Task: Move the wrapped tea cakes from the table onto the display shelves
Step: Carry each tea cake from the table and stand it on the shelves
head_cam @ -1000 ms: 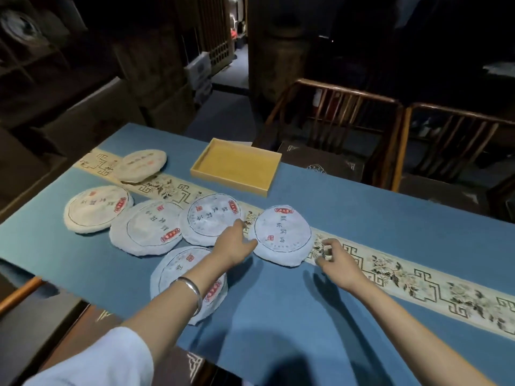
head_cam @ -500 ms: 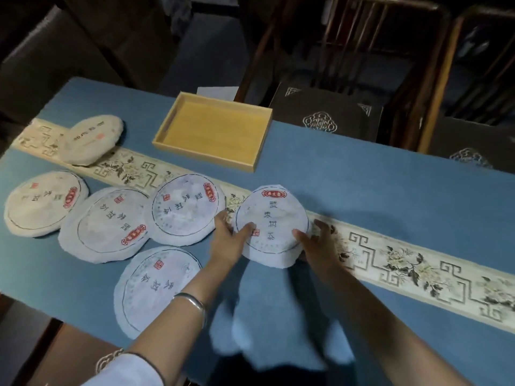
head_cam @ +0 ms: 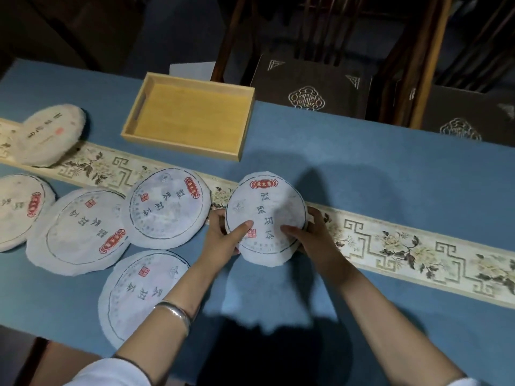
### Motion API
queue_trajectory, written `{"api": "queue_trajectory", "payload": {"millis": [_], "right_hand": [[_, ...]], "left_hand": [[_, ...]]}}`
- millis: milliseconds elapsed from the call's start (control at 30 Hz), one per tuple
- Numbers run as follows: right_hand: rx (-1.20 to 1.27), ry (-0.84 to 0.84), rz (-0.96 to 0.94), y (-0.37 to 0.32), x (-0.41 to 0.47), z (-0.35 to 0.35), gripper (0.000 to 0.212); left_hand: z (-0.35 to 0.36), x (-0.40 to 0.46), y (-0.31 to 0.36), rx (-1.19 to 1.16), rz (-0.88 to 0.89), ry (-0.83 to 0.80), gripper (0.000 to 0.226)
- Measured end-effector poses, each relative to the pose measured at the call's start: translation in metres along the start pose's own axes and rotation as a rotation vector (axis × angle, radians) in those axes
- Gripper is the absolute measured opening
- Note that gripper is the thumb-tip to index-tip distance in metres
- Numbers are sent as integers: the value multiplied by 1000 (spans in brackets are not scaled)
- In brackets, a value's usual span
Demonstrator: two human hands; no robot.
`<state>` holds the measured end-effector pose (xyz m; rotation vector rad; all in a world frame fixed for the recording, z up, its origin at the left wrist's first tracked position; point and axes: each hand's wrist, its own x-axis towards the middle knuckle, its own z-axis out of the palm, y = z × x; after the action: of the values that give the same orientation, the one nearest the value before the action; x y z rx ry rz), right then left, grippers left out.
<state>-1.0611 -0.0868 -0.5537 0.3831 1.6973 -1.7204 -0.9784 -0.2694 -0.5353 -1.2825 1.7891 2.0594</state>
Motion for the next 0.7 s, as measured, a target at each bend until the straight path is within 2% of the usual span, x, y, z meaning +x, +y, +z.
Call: {"api": "queue_trajectory", "payload": {"millis": [233, 367, 533, 700], "right_hand": [[176, -115, -49, -25, -46, 1, 56], [156, -97, -101, -41, -71, 11, 47], [146, -103, -132, -49, -92, 17, 55], [39, 2, -165, -51, -111, 19, 16]], "left_hand": [[-10, -23, 19, -10, 139, -46, 45], [-15, -39, 29, -22, 173, -81, 52], [-24, -58, 39, -100, 161, -163, 66], [-24, -84, 45, -61, 305, -83, 57]]}}
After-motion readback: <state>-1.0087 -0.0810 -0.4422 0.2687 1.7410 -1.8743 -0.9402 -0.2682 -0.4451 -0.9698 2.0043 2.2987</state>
